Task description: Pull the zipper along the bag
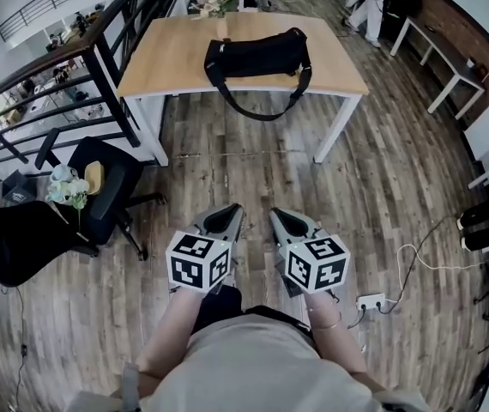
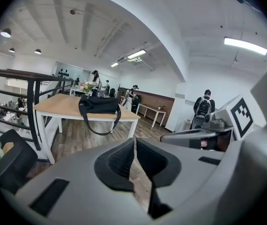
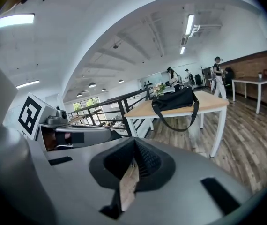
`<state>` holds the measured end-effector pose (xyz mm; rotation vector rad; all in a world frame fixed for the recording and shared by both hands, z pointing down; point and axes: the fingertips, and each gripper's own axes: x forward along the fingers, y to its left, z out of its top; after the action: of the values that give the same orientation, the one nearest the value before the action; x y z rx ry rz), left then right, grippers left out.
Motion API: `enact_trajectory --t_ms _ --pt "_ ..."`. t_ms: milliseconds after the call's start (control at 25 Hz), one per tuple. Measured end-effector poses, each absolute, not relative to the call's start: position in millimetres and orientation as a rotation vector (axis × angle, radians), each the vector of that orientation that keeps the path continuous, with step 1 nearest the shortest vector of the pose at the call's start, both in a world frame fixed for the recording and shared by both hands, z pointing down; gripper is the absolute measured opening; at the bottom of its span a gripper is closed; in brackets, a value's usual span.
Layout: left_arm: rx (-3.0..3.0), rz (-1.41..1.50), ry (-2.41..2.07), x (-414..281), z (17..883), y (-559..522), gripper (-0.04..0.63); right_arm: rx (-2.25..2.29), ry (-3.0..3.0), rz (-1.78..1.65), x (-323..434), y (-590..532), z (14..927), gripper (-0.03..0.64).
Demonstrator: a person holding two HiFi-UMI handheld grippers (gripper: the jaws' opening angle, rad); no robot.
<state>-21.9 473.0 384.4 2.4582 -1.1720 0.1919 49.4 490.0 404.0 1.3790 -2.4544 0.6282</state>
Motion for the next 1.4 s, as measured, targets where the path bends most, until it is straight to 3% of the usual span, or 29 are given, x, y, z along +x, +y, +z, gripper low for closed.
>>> enact_trajectory --t_ms 440,880,1400 --pt "2.457 0.254 -1.191 -59.1 384.2 351.8 0.029 1.432 -2.470 0.586 13.6 371.6 388.2 0.008" --pt "2.407 0.297 -1.162 -81.0 403.7 309.1 0.029 1.393 -2.444 0.611 -9.6 316.8 398.7 0.008" --pt "2.338 0.283 -1.259 -73.8 416.1 203.0 0.031 1.254 -2.483 0.607 -3.4 209.3 411.8 0.008"
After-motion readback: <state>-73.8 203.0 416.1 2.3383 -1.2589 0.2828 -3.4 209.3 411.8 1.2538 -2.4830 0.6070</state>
